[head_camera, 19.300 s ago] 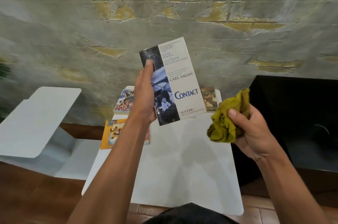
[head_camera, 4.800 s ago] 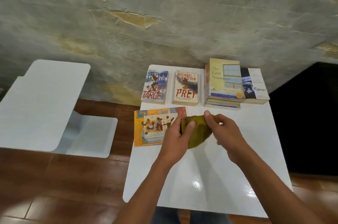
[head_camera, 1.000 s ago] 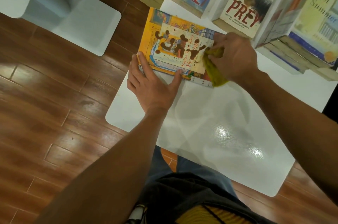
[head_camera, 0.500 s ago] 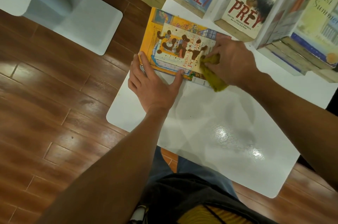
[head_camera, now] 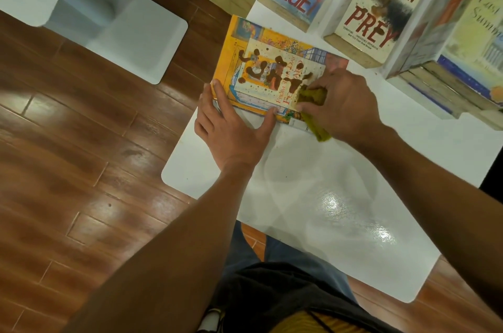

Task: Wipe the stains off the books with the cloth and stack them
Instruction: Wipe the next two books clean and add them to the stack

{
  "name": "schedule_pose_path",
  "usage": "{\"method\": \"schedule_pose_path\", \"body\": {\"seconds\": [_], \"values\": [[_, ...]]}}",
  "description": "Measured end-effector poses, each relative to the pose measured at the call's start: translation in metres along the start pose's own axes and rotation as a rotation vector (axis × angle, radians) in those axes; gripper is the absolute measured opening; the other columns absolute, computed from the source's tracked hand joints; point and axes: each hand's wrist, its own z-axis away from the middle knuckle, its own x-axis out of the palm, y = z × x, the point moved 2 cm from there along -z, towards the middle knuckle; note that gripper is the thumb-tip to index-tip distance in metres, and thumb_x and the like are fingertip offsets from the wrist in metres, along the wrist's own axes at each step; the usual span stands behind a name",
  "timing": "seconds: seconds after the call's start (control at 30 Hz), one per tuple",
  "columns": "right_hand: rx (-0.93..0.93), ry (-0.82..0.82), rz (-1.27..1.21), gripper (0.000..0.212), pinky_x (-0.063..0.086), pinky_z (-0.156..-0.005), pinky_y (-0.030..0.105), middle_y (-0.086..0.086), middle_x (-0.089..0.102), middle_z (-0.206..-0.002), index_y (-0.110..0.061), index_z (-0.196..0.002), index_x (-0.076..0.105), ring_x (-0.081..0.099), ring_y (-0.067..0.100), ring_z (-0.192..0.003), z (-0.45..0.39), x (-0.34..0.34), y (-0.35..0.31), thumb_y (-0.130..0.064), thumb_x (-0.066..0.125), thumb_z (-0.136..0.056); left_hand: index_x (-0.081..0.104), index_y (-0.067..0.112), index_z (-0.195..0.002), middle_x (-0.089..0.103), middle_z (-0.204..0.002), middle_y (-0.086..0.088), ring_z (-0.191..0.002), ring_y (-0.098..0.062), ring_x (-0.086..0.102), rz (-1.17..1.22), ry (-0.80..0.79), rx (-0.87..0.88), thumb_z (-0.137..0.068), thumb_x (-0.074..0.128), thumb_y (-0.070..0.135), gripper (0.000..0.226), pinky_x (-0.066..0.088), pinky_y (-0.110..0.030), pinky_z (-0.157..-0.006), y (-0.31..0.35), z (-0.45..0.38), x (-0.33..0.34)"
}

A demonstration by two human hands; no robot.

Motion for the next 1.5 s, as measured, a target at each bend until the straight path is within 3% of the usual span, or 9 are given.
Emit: {"method": "schedule_pose_path", "body": {"seconds": [0.2,0.33,0.5,0.6,0.7,0.83,0.97,1.07,1.5], "values": [[0.085,0.079,-0.022,0.045,0.050,-0.089,0.036,0.004,0.062,-0.126,-0.022,-0.123,0.070,0.061,0.024,-0.111,0.001,0.001,0.001,-0.046,0.075,-0.085,0.021,0.016,-0.159,0.025,-0.163,-0.005,-0.149,-0.024,0.023,0.001,0.002,-0.008,-0.078,0.049,0.088,0.112,0.015,-0.041,-0.120,0.000,-0.001,0.001],[-0.005,0.101,0.107,0.036,0.051,-0.081,0.035,0.000,0.067,-0.119,-0.023,-0.114,0.073,0.064,0.021,-0.104,0.004,0.005,-0.006,-0.049,0.069,-0.088,0.021,0.017,-0.159,0.024,-0.163,-0.004,-0.149,-0.024,0.022,0.020,0.000,-0.012,-0.078,0.051,0.087,0.112,0.015,-0.041,-0.121,0.001,0.000,0.001],[0.065,0.096,0.139,0.042,0.046,-0.074,0.031,-0.001,0.069,-0.115,-0.024,-0.119,0.070,0.065,0.022,-0.098,-0.004,0.001,-0.007,-0.054,0.064,-0.090,0.022,0.016,-0.158,0.025,-0.163,-0.005,-0.149,-0.025,0.023,0.019,0.002,-0.015,-0.078,0.053,0.086,0.111,0.015,-0.042,-0.121,0.001,0.000,0.001],[-0.007,0.051,0.179,0.035,0.048,-0.075,0.032,0.001,0.069,-0.111,-0.024,-0.112,0.072,0.066,0.024,-0.094,0.001,0.004,-0.014,-0.051,0.064,-0.091,0.022,0.017,-0.158,0.025,-0.163,-0.004,-0.149,-0.024,0.022,0.015,0.000,-0.016,-0.078,0.051,0.087,0.111,0.014,-0.041,-0.121,0.001,0.001,0.001],[0.112,0.077,0.169,0.045,0.046,-0.072,0.033,0.004,0.070,-0.105,-0.021,-0.119,0.067,0.066,0.025,-0.092,-0.008,-0.002,-0.009,-0.054,0.063,-0.090,0.021,0.017,-0.158,0.025,-0.163,-0.004,-0.149,-0.024,0.022,0.009,-0.003,-0.016,-0.078,0.051,0.087,0.111,0.015,-0.041,-0.121,0.002,-0.001,0.001],[0.008,0.037,0.208,0.035,0.046,-0.073,0.032,0.003,0.069,-0.108,-0.023,-0.110,0.071,0.066,0.025,-0.091,0.002,0.005,-0.016,-0.051,0.062,-0.092,0.021,0.017,-0.158,0.024,-0.163,-0.004,-0.149,-0.024,0.022,0.007,-0.004,-0.019,-0.077,0.050,0.087,0.111,0.015,-0.042,-0.121,0.002,0.001,0.000],[0.086,0.061,0.141,0.036,0.044,-0.073,0.032,0.005,0.071,-0.105,-0.021,-0.113,0.072,0.065,0.026,-0.093,-0.001,-0.001,-0.012,-0.049,0.064,-0.092,0.021,0.017,-0.158,0.024,-0.163,-0.005,-0.149,-0.025,0.022,0.009,-0.008,-0.021,-0.078,0.050,0.087,0.111,0.014,-0.042,-0.121,0.001,-0.001,0.001],[0.014,0.043,0.164,0.033,0.048,-0.075,0.034,0.002,0.071,-0.106,-0.022,-0.108,0.073,0.066,0.025,-0.093,0.002,0.003,-0.014,-0.049,0.064,-0.092,0.020,0.017,-0.158,0.024,-0.163,-0.005,-0.149,-0.025,0.022,0.019,-0.008,-0.018,-0.077,0.051,0.087,0.111,0.015,-0.043,-0.121,0.001,0.001,0.001],[0.039,0.085,0.152,0.039,0.046,-0.072,0.032,0.000,0.070,-0.106,-0.022,-0.112,0.070,0.066,0.023,-0.090,-0.007,0.003,-0.008,-0.054,0.065,-0.089,0.020,0.017,-0.159,0.024,-0.163,-0.004,-0.149,-0.024,0.022,0.010,-0.004,-0.018,-0.077,0.051,0.087,0.111,0.014,-0.042,-0.121,0.001,0.001,0.001]]}}
